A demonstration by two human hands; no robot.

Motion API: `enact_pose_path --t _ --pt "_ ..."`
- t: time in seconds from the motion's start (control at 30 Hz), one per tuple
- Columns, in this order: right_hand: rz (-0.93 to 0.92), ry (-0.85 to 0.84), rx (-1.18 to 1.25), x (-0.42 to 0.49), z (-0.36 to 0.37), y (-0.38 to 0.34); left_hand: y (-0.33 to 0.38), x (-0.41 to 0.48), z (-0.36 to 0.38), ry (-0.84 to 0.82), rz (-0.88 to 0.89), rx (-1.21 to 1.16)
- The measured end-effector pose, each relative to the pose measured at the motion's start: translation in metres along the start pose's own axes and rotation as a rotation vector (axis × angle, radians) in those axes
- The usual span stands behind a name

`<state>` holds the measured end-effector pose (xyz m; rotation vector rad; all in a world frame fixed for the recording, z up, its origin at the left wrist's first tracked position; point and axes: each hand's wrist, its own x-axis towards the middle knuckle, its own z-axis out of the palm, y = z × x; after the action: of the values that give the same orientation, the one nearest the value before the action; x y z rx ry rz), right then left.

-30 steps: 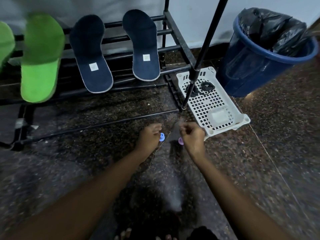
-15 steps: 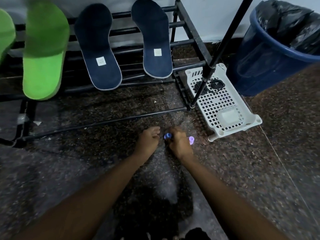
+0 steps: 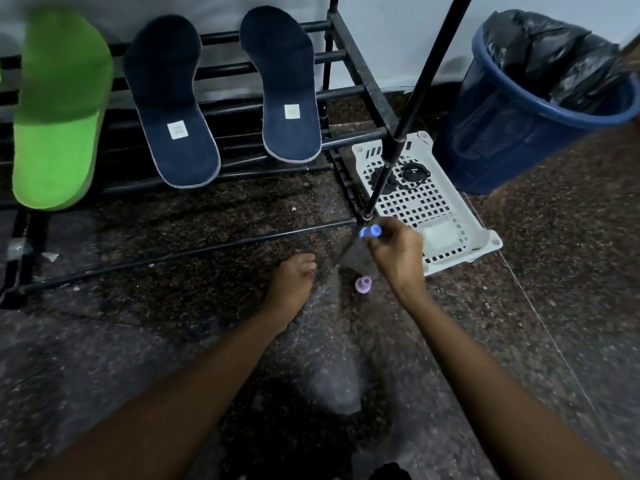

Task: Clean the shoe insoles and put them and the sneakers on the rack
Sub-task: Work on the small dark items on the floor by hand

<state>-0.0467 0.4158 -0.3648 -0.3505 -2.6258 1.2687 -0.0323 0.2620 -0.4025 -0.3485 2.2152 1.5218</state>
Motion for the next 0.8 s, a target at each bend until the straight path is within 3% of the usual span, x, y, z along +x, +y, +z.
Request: enact_pose_path --t 0.17,0.8 --pt "0.051 0.086 -0.022 0.04 -0.023 0.022 0.001 0.002 0.008 0.008 0.004 0.017" --pt "0.088 -0.096 -0.276 0.089 -0.013 0.062 0.007 0.007 0.005 0.012 0.02 0.031"
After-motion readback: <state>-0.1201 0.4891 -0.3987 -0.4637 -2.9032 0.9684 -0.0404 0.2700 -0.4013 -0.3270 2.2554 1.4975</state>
